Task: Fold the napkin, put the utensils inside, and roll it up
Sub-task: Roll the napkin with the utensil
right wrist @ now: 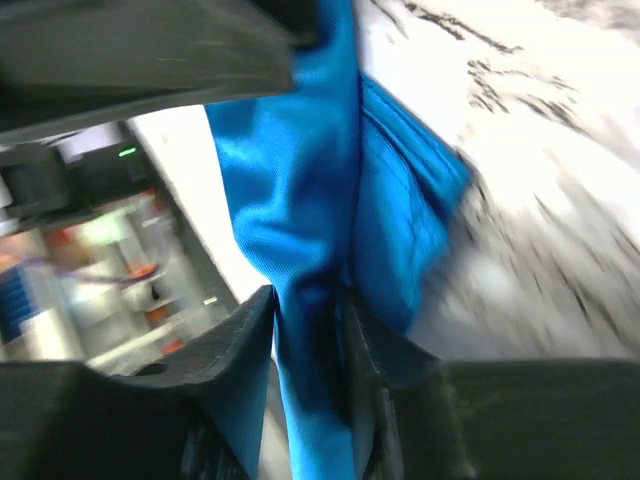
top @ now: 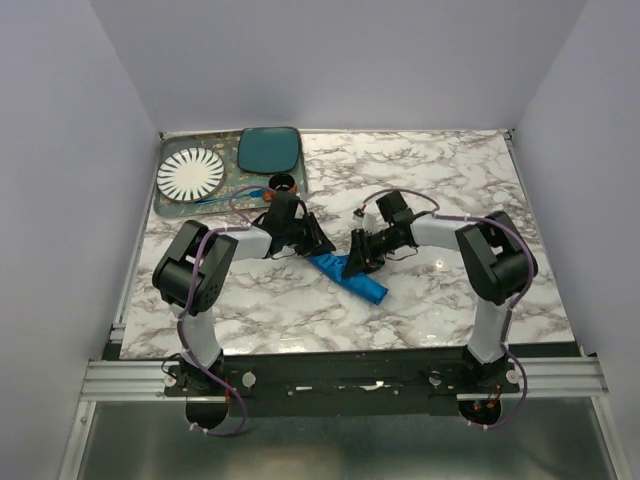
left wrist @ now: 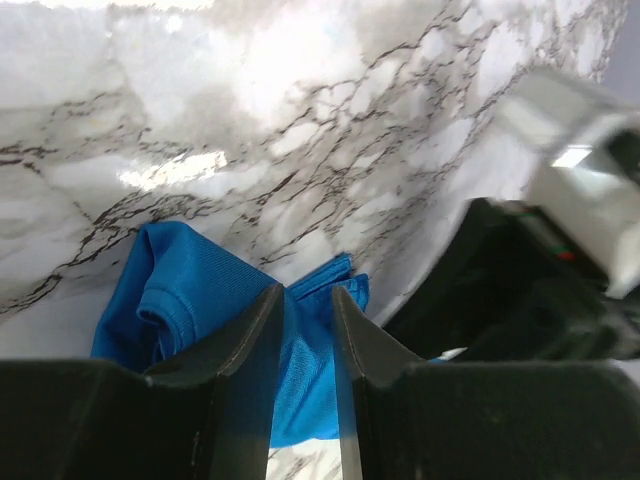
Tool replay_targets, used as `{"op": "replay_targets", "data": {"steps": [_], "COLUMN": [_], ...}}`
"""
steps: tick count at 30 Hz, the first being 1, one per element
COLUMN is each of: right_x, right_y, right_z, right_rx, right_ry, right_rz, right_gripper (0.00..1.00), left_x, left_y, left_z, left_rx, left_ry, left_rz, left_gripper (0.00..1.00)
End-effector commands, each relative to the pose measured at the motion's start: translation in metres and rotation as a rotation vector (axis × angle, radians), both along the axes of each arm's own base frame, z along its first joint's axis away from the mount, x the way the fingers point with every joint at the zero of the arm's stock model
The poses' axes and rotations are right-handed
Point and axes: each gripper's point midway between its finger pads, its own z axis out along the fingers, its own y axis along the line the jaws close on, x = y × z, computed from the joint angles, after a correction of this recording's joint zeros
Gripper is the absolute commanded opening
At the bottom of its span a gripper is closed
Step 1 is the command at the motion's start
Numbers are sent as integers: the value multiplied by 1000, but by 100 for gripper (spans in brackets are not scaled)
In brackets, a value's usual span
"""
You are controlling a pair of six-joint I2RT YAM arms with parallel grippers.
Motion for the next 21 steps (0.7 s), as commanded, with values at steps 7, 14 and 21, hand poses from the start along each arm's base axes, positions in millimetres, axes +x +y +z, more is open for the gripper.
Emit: {"op": "replay_targets", "data": {"steps": [7, 14, 21], "right_x": [12, 16, 16], "right_y": [-21, -23, -16], "right_z": [45, 49, 30], "right_rx": [-678, -1005, -1036], "right_ry": [-706, -1049, -1088], "right_rz": [29, 163, 265], "right_gripper": [66, 75, 77], "left_x": [-14, -10, -12], "left_y": [11, 8, 9], "left_z": [-28, -25, -27], "left_rx": [64, 60, 63], "left_ry": [44, 37, 45], "left_rz": [4, -2, -4], "left_gripper": [35, 35, 35]}}
